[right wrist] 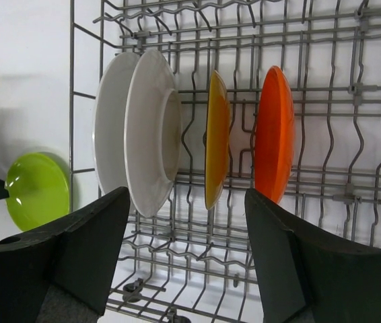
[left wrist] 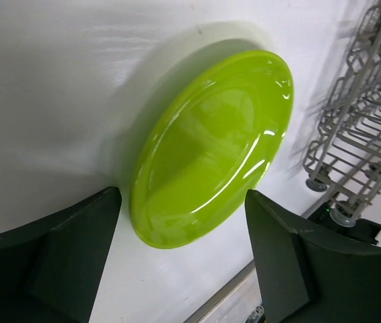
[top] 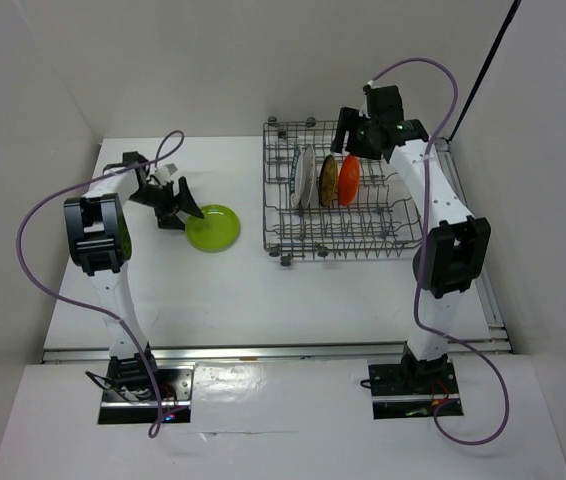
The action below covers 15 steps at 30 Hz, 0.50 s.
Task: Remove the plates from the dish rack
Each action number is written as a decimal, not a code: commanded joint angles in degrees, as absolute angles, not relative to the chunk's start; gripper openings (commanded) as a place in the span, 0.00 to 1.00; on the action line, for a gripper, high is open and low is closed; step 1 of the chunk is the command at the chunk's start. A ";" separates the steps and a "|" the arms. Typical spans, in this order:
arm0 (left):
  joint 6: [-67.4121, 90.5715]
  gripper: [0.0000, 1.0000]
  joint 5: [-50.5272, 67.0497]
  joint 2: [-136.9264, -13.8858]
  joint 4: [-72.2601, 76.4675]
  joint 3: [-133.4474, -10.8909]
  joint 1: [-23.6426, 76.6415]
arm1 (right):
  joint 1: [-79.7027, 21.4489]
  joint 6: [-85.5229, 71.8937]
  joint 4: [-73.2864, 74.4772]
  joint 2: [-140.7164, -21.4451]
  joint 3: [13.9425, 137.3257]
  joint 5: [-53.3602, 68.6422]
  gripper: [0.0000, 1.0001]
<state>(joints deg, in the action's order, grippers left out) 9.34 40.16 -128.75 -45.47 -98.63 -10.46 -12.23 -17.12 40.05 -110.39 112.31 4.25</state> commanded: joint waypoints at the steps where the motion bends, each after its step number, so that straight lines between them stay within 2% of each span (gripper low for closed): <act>1: 6.42 0.90 29.10 -128.50 -46.22 -99.23 -10.99 | -12.30 -18.46 42.54 -105.82 113.73 2.64 0.77; 5: 4.31 0.92 27.25 -126.83 -45.71 -99.76 -10.99 | -12.83 -18.98 42.54 -103.89 111.10 2.64 0.82; 10: 3.78 0.94 25.06 -124.63 -45.18 -100.98 -10.46 | -12.83 -18.98 41.48 -101.78 105.31 1.49 0.82; 15: 1.32 0.94 20.75 -122.09 -45.18 -100.46 -7.56 | -12.83 -16.79 39.73 -102.30 104.59 0.35 0.82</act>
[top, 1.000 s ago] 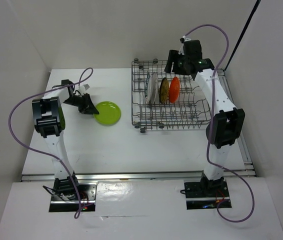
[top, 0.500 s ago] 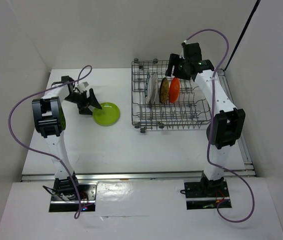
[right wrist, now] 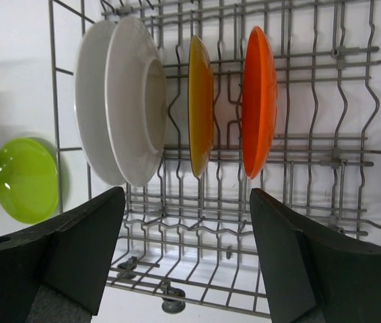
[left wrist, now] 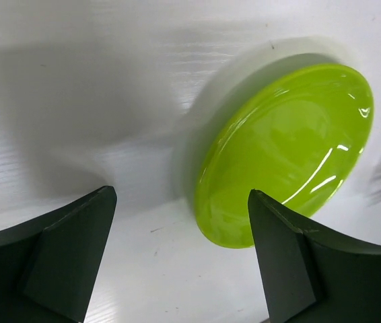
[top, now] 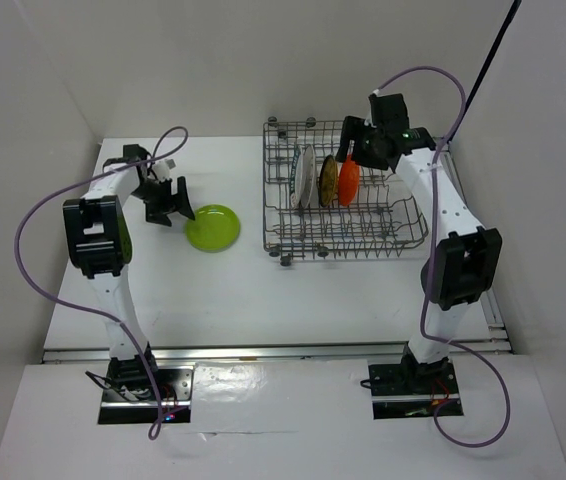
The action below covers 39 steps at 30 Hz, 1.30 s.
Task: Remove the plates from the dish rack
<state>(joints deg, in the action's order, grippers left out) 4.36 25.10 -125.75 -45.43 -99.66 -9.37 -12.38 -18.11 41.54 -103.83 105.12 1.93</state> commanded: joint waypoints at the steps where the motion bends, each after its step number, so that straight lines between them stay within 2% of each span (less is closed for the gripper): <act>1: 1.32 0.94 20.74 -121.56 -45.18 -99.59 -6.51 | -12.14 -16.79 39.73 -103.52 105.81 0.35 0.82; 7: 1.32 0.94 16.53 -118.92 -45.18 -98.70 -3.52 | -10.37 -15.56 39.64 -108.62 108.46 0.88 0.79; 13: 2.46 0.94 13.81 -116.73 -47.37 -101.42 -4.04 | -9.32 -15.03 41.57 -116.00 109.78 -5.97 0.78; 17: 1.32 0.94 12.57 -114.09 -47.99 -101.43 -4.04 | -9.32 -14.50 39.21 -120.58 111.09 -4.23 0.71; 18: 1.32 0.94 12.57 -113.56 -47.99 -101.43 -4.04 | -9.32 -14.50 38.42 -121.11 111.09 -4.22 0.69; 22: 0.62 0.94 12.04 -110.66 -48.52 -101.43 -4.04 | -9.32 -14.50 36.65 -123.22 112.14 -2.55 0.44; 23: -0.08 0.94 11.52 -110.05 -48.52 -100.73 -3.52 | -9.32 -13.98 36.65 -123.22 112.15 -2.03 0.31; 26: -1.31 0.94 9.23 -108.20 -49.04 -100.72 -2.81 | -10.11 -13.37 36.65 -121.65 112.85 -5.61 0.10; 27: -1.32 0.94 9.23 -108.19 -49.04 -101.24 -2.20 | -10.89 -12.84 36.65 -120.77 113.46 -6.93 0.06; 29: -1.32 0.94 9.23 -107.49 -49.75 -101.86 -2.20 | -12.30 -12.83 37.27 -117.88 114.08 -11.50 0.01; 31: -1.32 0.95 9.93 -106.79 -50.36 -102.39 -1.68 | -12.83 -12.83 37.79 -116.11 116.44 -15.97 0.00; 37: -0.79 0.95 13.35 -105.56 -52.82 -105.55 -0.53 | -16.43 -9.86 43.50 -113.73 130.40 -27.75 0.00; 39: -0.79 0.96 14.93 -104.86 -53.61 -107.39 -0.01 | -18.62 -8.53 42.64 -112.08 131.40 -33.10 0.00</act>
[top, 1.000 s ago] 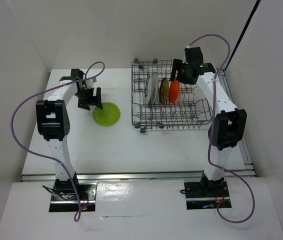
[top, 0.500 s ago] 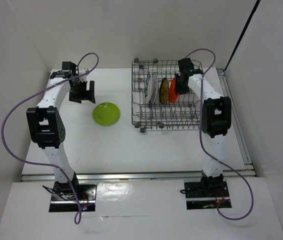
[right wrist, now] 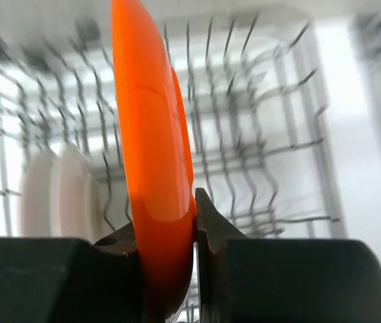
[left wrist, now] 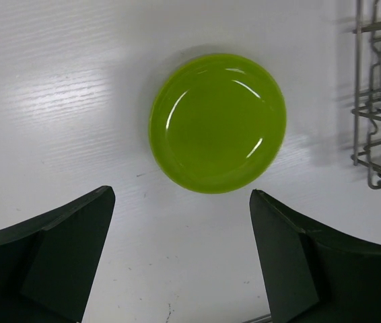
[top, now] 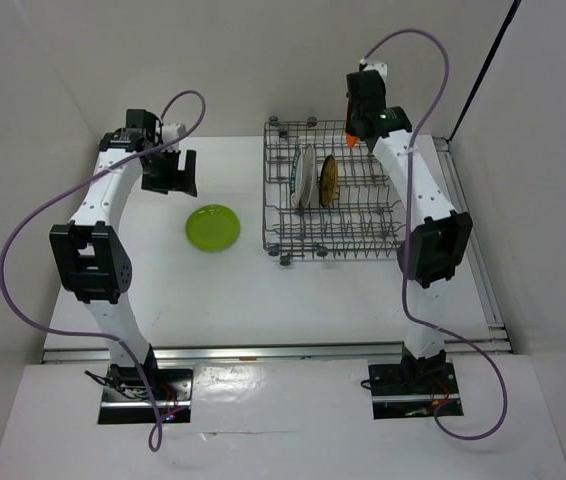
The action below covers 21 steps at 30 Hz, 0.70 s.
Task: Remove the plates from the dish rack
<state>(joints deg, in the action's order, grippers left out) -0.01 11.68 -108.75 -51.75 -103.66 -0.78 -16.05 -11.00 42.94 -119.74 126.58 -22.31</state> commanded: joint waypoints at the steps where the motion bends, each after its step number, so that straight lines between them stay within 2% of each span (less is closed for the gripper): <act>1: -0.79 0.96 17.46 -104.16 -54.14 -108.01 0.00 | -19.68 -6.96 41.23 -111.10 129.31 -33.74 0.00; 3: -1.40 1.00 21.69 -103.37 -54.14 -109.07 0.00 | -21.45 -6.24 35.79 -107.85 125.00 -25.89 0.00; 5: -2.98 1.00 31.34 -102.66 -54.14 -109.07 0.00 | -21.45 -8.25 32.45 -107.23 118.24 -10.81 0.00; 6: -3.51 1.00 34.86 -102.13 -54.14 -109.07 0.00 | -20.84 -9.13 28.08 -106.70 115.95 6.94 0.00; 8: -4.66 1.00 44.15 -102.13 -54.14 -109.07 0.00 | -20.83 -12.47 24.01 -108.97 112.78 22.16 0.00; 9: -5.18 1.00 46.21 -102.13 -54.84 -109.07 0.00 | -20.83 -13.87 20.60 -112.20 112.76 34.24 0.00; 12: -5.19 1.00 47.37 -101.35 -54.84 -109.07 0.52 | -22.32 -18.71 17.33 -118.02 117.15 48.46 0.00; 14: -3.44 1.00 43.28 -100.11 -51.96 -106.01 0.53 | -23.99 -19.42 14.62 -122.94 119.08 54.19 0.00; 17: -1.59 1.00 33.10 -100.11 -51.33 -103.62 0.53 | -24.79 -23.01 8.46 -123.57 116.38 58.79 0.00; 21: -1.58 1.00 32.25 -102.22 -51.86 -101.70 0.53 | -27.24 -23.73 4.75 -125.41 114.79 63.27 0.00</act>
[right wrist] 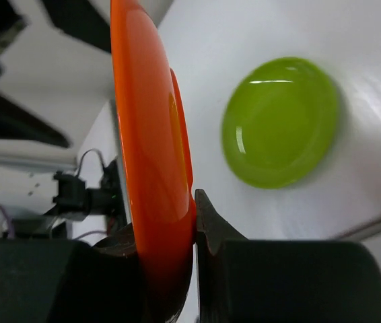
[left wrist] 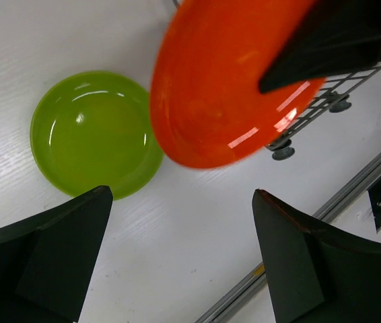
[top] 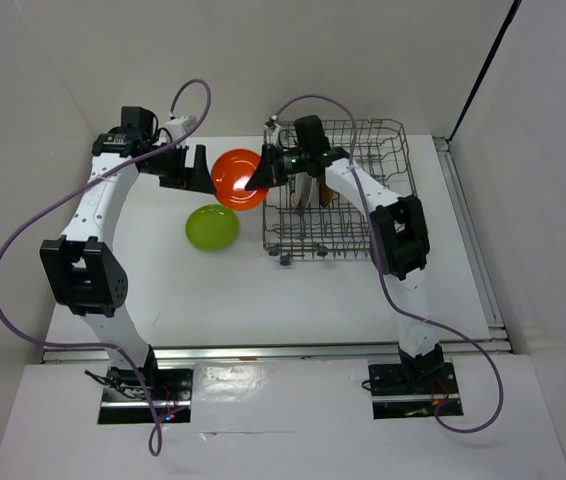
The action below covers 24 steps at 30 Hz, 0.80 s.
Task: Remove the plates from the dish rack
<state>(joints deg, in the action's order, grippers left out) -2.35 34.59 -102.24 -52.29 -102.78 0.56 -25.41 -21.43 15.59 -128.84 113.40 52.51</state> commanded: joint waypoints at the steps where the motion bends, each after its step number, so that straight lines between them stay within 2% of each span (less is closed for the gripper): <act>1: -1.58 1.00 32.26 -102.74 -50.46 -100.47 0.53 | -28.03 -24.25 3.27 -125.42 114.18 64.93 0.00; 7: -0.97 0.95 31.72 -104.94 -50.45 -100.98 0.53 | -30.23 -24.26 3.43 -126.65 114.17 66.27 0.00; 10: -0.97 0.56 36.73 -104.94 -51.06 -101.78 0.00 | -30.23 -24.26 4.56 -127.79 114.17 66.27 0.00; 11: -1.49 0.26 37.52 -104.94 -51.06 -102.47 0.00 | -30.23 -24.26 5.09 -127.79 114.17 66.27 0.00; 13: -1.49 0.05 38.06 -104.94 -52.29 -102.48 0.00 | -30.23 -23.55 5.62 -127.79 114.17 65.57 0.00; 14: -2.10 0.00 38.58 -104.94 -53.08 -102.48 0.00 | -30.23 -23.55 5.62 -127.79 114.17 65.57 0.00; 18: -3.25 0.00 40.51 -104.42 -54.66 -102.48 0.00 | -30.23 -22.51 6.68 -127.79 114.17 64.86 0.00; 20: -3.25 0.00 40.00 -103.89 -55.19 -101.96 -0.53 | -30.23 -21.80 8.69 -127.79 115.74 64.25 0.21; 21: -3.25 0.00 39.99 -103.89 -55.20 -101.95 -1.05 | -30.23 -21.80 9.57 -127.79 115.75 63.20 0.29; 22: -3.25 0.00 39.29 -103.89 -55.20 -101.95 -2.01 | -30.23 -20.93 10.97 -127.79 116.27 61.54 0.43; 24: -2.64 0.00 40.51 -103.27 -54.67 -101.34 -3.77 | -29.62 -19.61 13.00 -127.01 116.28 58.99 0.55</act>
<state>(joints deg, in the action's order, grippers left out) -2.59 41.89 -104.16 -55.48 -101.23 -0.64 -29.19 -21.30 10.07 -129.32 113.30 61.89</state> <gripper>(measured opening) 0.211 0.519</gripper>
